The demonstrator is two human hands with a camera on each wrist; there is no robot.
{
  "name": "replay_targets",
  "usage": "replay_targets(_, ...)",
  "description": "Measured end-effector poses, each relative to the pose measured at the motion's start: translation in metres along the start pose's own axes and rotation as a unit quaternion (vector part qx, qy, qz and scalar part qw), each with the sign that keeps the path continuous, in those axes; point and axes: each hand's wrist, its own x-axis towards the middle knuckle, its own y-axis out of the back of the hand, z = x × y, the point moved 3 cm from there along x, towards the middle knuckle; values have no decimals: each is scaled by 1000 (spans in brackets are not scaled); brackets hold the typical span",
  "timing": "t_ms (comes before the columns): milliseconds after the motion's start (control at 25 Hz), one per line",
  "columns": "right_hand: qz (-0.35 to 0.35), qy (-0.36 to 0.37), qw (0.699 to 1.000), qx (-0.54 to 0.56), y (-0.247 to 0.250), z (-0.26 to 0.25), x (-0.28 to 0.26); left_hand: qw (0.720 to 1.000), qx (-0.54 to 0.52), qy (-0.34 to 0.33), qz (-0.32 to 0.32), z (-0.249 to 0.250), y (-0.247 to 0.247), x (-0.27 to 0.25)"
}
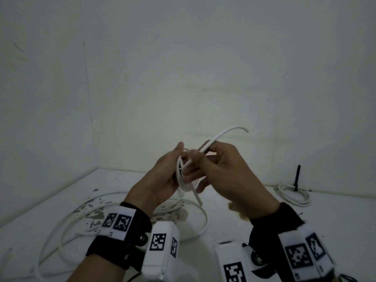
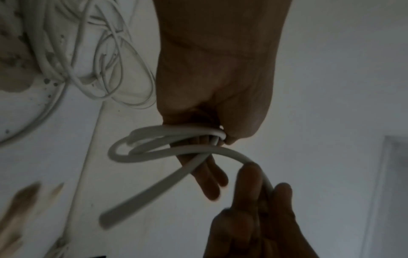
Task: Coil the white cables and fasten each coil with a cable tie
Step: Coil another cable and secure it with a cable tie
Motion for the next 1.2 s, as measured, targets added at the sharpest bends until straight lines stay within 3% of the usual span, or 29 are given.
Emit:
replay_targets(80,62,-4,996,66,5,5,3,996,58,25,-64,-3,-14,-7)
replay_targets(160,107,-19,992,64,15,12,4,991,81,62,-89,-5,-21,-12)
replay_targets(280,172,-57,982,49,32,24,5,984,136,84,-76,-5,-22,-16)
replay_targets(360,175,-87,980,37,43,29,6,977,192,70,-59,-2,-20,-19)
replay_targets(480,200,-89,969,-118,56,37,6,973,212,60,-74,-2,-19,-18)
replay_targets(600,267,-47,911,-312,60,46,6,973,200,80,-79,-10,-17,-14)
replay_targets(680,248,-12,915,-317,59,49,9,980,158,97,-68,-12,-15,-11)
replay_targets(760,137,16,935,-327,58,49,14,985,121,105,-62,-9,-11,-10)
replay_targets(840,68,41,927,-366,58,49,15,984,119,110,-68,-6,-8,-10)
replay_targets(1040,179,82,920,-339,52,46,17,972,167,145,-80,-14,-21,-17)
replay_targets(1200,250,76,916,-305,56,40,14,963,211,146,-81,-13,-23,-18)
